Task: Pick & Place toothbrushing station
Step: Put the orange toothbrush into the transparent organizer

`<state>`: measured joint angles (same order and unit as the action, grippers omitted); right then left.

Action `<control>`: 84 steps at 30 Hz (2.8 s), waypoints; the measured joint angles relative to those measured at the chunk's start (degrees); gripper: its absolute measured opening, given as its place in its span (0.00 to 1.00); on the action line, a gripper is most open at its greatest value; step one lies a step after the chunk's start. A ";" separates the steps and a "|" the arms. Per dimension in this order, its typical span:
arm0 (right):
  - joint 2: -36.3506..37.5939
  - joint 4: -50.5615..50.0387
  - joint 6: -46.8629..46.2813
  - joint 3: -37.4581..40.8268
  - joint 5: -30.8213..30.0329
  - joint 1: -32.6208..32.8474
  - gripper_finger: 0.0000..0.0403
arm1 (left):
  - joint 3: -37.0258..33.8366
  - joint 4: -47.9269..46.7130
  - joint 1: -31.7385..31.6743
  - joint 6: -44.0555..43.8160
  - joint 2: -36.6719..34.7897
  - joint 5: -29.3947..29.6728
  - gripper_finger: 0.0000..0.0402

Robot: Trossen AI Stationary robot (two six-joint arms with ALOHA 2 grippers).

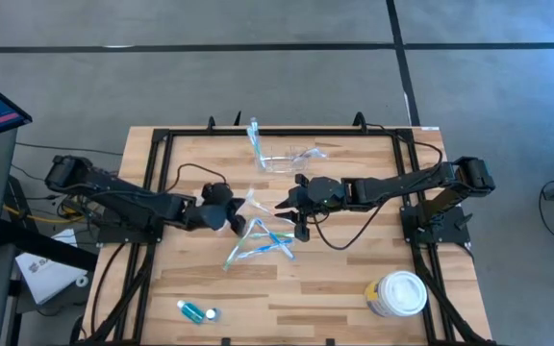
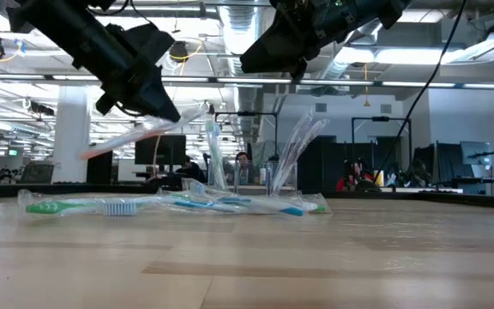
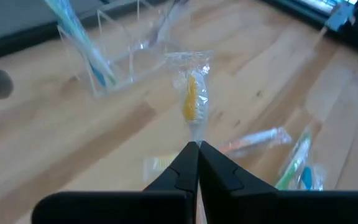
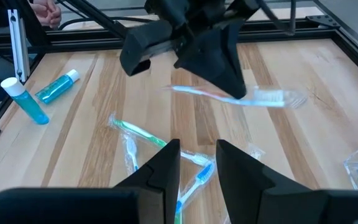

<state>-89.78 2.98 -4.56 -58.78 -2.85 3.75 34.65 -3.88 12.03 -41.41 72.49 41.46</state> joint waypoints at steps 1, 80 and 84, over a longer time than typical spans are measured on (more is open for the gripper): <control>0.00 0.00 0.00 0.00 0.00 0.00 0.24 | 0.00 0.43 0.00 0.61 -0.13 0.40 0.00; 0.00 0.48 3.67 -0.01 -0.11 -0.90 0.24 | 1.70 76.16 -37.08 32.28 24.89 -25.31 0.00; 0.00 0.48 3.67 0.00 -0.11 -1.16 0.24 | 4.25 76.01 -37.20 33.38 27.56 -25.31 0.00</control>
<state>-89.78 3.47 -0.89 -58.78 -2.96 2.59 38.91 72.13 -25.17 -8.03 100.06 16.14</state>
